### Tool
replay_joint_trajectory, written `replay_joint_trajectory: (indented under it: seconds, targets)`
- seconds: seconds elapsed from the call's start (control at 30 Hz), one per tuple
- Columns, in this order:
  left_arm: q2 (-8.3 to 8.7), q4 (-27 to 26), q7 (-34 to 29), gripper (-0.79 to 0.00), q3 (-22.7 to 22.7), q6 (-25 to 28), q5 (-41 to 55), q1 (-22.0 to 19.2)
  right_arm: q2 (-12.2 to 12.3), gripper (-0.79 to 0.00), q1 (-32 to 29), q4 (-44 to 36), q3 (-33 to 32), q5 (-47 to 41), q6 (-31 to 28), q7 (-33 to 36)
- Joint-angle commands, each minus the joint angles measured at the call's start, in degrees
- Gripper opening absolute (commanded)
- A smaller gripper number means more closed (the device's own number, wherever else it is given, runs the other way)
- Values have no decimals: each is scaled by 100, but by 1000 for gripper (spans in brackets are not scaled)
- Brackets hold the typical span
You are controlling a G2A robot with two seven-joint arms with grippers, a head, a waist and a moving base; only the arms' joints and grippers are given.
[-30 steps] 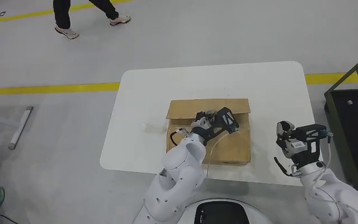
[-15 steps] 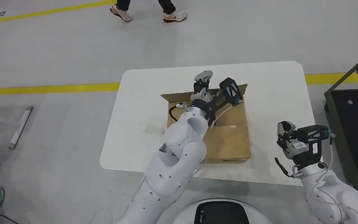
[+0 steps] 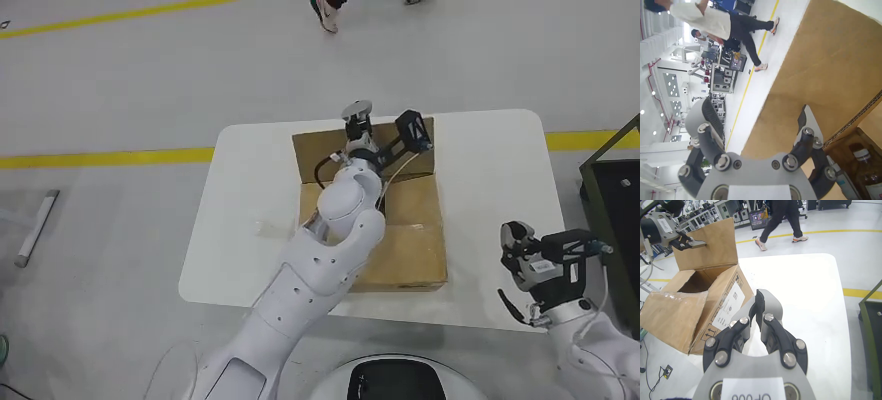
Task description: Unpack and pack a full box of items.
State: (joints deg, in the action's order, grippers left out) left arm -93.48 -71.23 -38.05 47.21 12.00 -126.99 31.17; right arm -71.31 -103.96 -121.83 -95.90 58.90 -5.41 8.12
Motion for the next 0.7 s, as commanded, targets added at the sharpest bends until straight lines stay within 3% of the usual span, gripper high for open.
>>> replay_joint_trajectory:
  seconds: [0.0,0.2,0.37,0.5,0.67]
  targets:
    - [-52,191,-77,0,-55,17,14,-61,1,-785,-29,-22,-4,-10,-44,7]
    - [-163,587,-170,0,-111,-62,-38,-209,-2,-785,-96,-81,16,-37,-108,-15]
    - [-222,532,-135,0,-137,-246,-214,-227,-31,-785,-126,-43,-51,-1240,-341,-102]
    - [-198,-2,-189,0,54,-309,-229,21,-37,-785,-105,83,-257,-2153,-721,-208]
    - [-54,-1203,-369,0,522,-114,-358,740,13,-785,67,287,-412,-3012,-1704,257]
